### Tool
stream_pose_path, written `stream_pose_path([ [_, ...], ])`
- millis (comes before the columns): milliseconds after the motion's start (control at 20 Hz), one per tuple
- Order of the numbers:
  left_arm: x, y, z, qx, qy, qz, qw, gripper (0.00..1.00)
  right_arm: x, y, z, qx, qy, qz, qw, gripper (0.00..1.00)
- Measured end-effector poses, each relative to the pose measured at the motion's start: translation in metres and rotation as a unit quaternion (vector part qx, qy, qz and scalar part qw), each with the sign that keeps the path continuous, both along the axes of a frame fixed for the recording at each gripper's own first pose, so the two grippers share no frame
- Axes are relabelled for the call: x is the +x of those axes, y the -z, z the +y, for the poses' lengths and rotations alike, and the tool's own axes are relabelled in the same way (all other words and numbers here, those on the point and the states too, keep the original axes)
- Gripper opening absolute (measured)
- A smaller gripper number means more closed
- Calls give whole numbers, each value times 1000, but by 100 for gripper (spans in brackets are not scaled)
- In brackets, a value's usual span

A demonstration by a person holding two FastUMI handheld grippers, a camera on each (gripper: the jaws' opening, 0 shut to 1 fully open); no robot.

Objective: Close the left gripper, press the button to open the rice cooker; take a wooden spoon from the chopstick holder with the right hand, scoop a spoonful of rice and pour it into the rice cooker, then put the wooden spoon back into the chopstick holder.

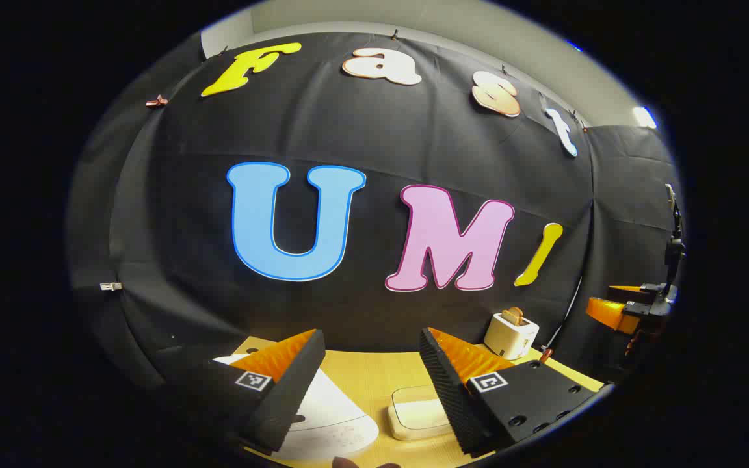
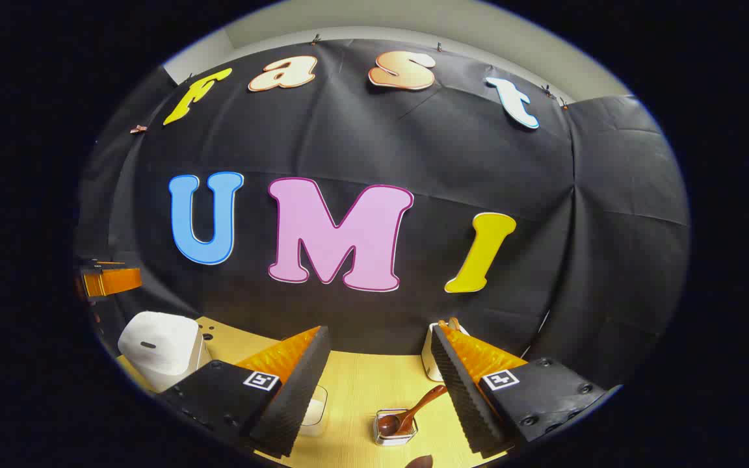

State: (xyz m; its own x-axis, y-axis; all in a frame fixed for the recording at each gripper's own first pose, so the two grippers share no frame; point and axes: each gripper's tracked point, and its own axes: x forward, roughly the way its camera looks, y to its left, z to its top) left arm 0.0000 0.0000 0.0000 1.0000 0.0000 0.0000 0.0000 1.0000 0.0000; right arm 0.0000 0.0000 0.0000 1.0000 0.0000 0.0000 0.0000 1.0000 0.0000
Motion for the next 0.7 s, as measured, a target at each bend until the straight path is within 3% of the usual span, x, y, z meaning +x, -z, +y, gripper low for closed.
stream_pose_path([
  [700, -16, 3, 3, -1, -10, 4, 1000, 95, -11, -1, -1, 0, -3, 1, 1000, 97],
])
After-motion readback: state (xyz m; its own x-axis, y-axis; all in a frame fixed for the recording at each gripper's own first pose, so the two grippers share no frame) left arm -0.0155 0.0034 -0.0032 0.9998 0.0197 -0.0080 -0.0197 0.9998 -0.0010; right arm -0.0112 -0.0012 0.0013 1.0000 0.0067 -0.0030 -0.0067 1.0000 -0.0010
